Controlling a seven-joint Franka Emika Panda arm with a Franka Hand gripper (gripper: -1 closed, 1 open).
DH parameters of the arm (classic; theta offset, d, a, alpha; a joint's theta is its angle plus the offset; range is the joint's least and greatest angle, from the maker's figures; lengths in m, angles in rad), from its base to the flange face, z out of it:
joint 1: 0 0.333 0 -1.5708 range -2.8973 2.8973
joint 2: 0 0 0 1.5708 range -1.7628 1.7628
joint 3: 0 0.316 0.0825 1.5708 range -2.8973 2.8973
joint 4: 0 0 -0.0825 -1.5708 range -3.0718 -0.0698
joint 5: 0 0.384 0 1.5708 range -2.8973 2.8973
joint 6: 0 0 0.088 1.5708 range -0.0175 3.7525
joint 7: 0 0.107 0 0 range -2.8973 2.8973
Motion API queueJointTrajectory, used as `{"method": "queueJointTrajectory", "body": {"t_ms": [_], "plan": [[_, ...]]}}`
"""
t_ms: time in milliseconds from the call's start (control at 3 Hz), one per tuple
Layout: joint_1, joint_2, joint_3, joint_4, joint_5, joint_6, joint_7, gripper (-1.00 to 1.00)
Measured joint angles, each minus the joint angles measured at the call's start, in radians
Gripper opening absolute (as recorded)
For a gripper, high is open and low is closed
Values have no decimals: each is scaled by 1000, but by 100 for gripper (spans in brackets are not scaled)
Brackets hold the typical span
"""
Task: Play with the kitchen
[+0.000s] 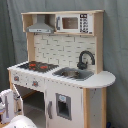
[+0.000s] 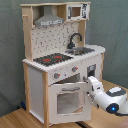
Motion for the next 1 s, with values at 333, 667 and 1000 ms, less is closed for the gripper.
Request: {"method": "queueJointTrajectory", "body": {"t_ms": [333, 667, 1000], "plan": [[-41, -10, -3, 3, -62, 76, -1, 100], [-34, -16, -1, 21, -148, 124, -1, 100], [-48, -15, 90, 16, -176, 155, 12, 100]]}}
